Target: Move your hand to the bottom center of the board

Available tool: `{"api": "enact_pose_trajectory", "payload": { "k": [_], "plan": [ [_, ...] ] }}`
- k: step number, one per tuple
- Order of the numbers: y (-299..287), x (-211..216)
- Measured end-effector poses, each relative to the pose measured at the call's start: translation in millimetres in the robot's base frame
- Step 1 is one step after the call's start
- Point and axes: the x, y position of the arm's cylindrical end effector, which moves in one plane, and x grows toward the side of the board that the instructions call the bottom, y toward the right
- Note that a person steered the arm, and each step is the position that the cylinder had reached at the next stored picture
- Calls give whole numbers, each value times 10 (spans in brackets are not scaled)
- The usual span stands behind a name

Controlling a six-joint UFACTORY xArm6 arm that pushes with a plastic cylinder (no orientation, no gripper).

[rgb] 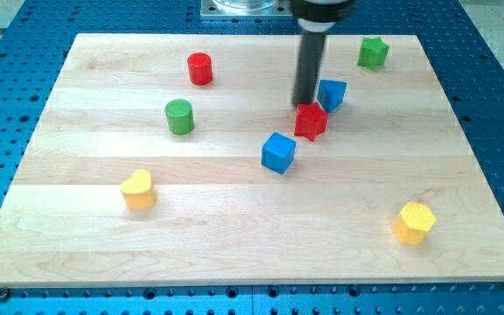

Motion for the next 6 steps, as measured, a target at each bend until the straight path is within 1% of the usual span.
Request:
{"api": "enact_pose_trajectory", "payload": {
  "k": [1, 2, 4, 5, 6],
  "plan": [
    [-753, 168],
    [-1074, 766],
    [-944, 1920],
    [-1063, 2232],
    [-1066, 2237]
  ]
}}
